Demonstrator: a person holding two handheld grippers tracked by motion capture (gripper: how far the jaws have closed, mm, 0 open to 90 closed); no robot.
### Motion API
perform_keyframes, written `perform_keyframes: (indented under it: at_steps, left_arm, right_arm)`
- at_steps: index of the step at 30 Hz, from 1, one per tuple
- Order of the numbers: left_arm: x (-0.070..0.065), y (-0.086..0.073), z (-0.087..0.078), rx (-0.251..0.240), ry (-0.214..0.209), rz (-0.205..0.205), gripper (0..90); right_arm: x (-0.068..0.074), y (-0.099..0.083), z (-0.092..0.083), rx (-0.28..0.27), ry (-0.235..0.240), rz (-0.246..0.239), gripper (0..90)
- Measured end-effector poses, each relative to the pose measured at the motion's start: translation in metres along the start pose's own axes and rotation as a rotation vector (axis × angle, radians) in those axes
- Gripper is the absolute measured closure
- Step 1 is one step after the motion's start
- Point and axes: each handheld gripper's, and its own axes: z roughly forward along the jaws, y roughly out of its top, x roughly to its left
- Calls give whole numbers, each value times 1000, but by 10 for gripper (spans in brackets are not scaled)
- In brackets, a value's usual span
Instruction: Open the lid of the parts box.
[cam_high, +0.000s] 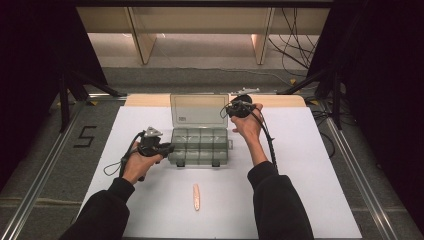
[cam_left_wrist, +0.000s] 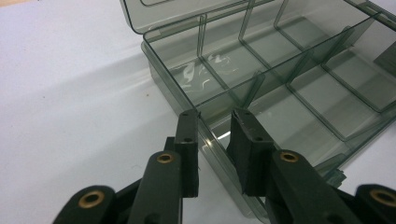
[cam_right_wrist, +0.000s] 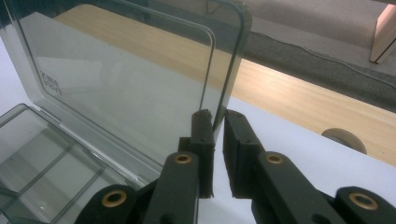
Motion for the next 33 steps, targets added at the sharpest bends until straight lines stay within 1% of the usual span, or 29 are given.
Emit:
perform_keyframes:
  at_steps: [2, 3, 4, 5, 7, 8, 9, 10, 11, 12, 13, 14, 15, 16, 17, 19, 20, 21, 23, 24, 26, 27, 28, 29, 30, 31, 32, 33]
  left_arm:
    - [0, 0, -1, 9, 1, 3, 726]
    - [0, 0, 0, 4, 0, -1, 726]
    - [0, 0, 0, 2, 0, 4, 727]
    - [0, 0, 0, 0, 0, 2, 726]
    - [0, 0, 0, 2, 0, 3, 727]
    - [0, 0, -1, 10, 0, 5, 727]
    - [0, 0, 0, 0, 0, 1, 727]
    - [0, 0, 0, 2, 1, 5, 727]
    - [-1, 0, -1, -2, 17, 9, 727]
    - [-1, 0, 0, -10, 7, -1, 728]
    - [-1, 0, 0, -12, 9, -2, 728]
    - [-2, -1, 0, -15, 9, -4, 729]
    - [-2, -1, 0, -16, 9, -4, 729]
    - [-2, 0, 0, -16, 10, -4, 729]
    - [-2, 0, 0, -11, 9, -3, 729]
    - [-2, 0, -1, -8, 10, 6, 730]
    - [-2, 0, 0, -14, 13, 11, 730]
    - [-2, 0, 0, -12, 13, 12, 730]
    - [-2, 0, 0, -14, 14, 9, 730]
    - [-2, 0, 0, -14, 13, 8, 730]
    - [-2, 0, -1, -8, 16, 16, 731]
    - [-2, 0, -1, -8, 16, 17, 732]
    - [-2, 0, -1, -8, 16, 16, 732]
    - [-2, 0, -2, 3, 11, 24, 732]
    - [-2, 0, -1, 1, 12, 24, 732]
    - [-3, 0, -1, -6, 11, 15, 732]
    - [-3, 0, -1, -8, 10, 14, 732]
    - [-3, 0, -1, -8, 10, 12, 733]
  right_arm:
    - [-2, 0, 1, -2, 1, -10, 832]
    - [-1, 0, 1, 0, 0, 3, 832]
    - [-1, 0, 1, 2, 1, 16, 831]
    - [-3, 0, 3, -7, -1, -8, 830]
    - [-3, 0, 3, -6, -4, 7, 829]
    - [-3, 0, 4, -7, -9, 7, 829]
    - [-3, 0, 4, -4, -11, 9, 829]
    - [-3, 1, 4, 7, -2, 15, 827]
    - [-3, 2, 5, 1, -3, 6, 827]
    - [-4, 2, 6, -2, -5, -2, 826]
    - [-3, 2, 6, 1, -11, 7, 826]
    - [-4, 2, 6, 5, -9, -2, 827]
    - [-3, 2, 7, 0, -15, 7, 827]
    - [-3, 2, 7, 8, -9, 22, 827]
    - [-3, 2, 6, 14, -12, 8, 827]
    - [-3, 2, 8, 3, -20, 16, 827]
    - [-4, 2, 9, 3, -20, 13, 829]
    - [-4, 2, 8, 11, -16, 20, 830]
    - [-3, 1, 10, -2, -29, 24, 831]
    - [-3, 2, 10, 3, -28, 29, 831]
    - [-2, 2, 10, 6, -23, 42, 832]
    - [-4, 1, 10, 5, -19, 17, 832]
    - [-5, 2, 12, -12, -23, 17, 832]
    - [-4, 2, 12, -1, -25, 22, 832]
    - [-4, 1, 12, -5, -27, 19, 832]
    - [-5, 1, 13, -13, -27, 10, 833]
    - [-4, 1, 12, 8, -24, 41, 833]
    - [-3, 1, 12, 10, -26, 51, 833]
